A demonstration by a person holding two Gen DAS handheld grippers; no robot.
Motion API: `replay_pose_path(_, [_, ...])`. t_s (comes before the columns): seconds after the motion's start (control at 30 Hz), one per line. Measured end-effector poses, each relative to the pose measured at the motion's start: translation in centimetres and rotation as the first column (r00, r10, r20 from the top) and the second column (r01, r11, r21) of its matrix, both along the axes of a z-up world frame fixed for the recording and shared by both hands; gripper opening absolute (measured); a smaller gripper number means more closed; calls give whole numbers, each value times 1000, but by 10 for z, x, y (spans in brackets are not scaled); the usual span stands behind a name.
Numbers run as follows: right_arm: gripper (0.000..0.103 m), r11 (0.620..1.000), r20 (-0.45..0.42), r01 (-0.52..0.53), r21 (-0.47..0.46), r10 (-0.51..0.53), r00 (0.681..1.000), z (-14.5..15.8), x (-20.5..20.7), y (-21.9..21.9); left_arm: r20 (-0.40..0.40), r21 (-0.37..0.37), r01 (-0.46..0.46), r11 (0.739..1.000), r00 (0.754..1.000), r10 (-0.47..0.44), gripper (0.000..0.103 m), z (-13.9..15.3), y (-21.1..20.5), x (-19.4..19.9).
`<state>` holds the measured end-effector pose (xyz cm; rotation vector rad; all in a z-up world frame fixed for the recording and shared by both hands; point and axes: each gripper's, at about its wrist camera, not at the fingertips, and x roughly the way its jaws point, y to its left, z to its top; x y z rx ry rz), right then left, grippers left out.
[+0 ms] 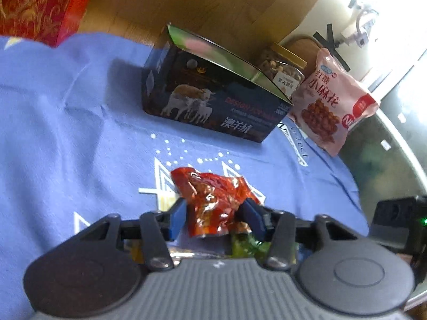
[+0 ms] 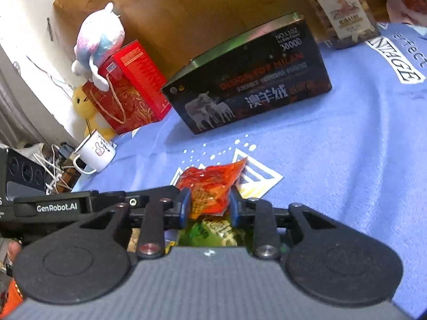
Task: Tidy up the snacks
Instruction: 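Grasp the red spicy snack bag with the left tool and carry it to the tin, then open the left tool to release the red bag into the tin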
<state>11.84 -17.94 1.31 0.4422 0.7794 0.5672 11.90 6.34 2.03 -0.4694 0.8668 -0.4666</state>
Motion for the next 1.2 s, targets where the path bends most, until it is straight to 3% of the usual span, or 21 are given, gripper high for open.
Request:
replay_pose_path(0.07, [18,999,-14,7,32,-7,1000,-3,-1,-6,-8,-4,-5,1000,1000,5,40,0,-5,2])
replay_pose_path(0.13, [18,998,-9,24,51,-23,1000,-3,-6,-14,-8,2,-8,1000,1000,8,34,0,-13,3])
replay_pose_path(0.47, [18,996,142,80,36,-84,986,28,-15,-25,95,3,-11,1000,995,10,33,42,-28,12])
replay_pose_path(0.7, [18,995,251,89,35,-95,963,62,30,-22,199,43,-47,998,979,38,33,85,-37,60])
replay_pose_path(0.9, [18,992,289,124,6,-120,950,68,79,-18,191,76,-59,995,981,43,35,81,-49,115])
replay_pose_path(1.03, [24,987,296,152,-59,-128,947,59,102,-12,163,94,-61,994,986,45,36,65,-56,141])
replay_pose_path(1.17, [47,970,336,211,-118,-161,928,54,104,-9,145,103,-84,991,987,69,38,57,-57,151])
replay_pose_path(1.2, [47,967,348,230,-113,-178,920,54,100,-12,150,95,-84,992,986,70,38,58,-55,148])
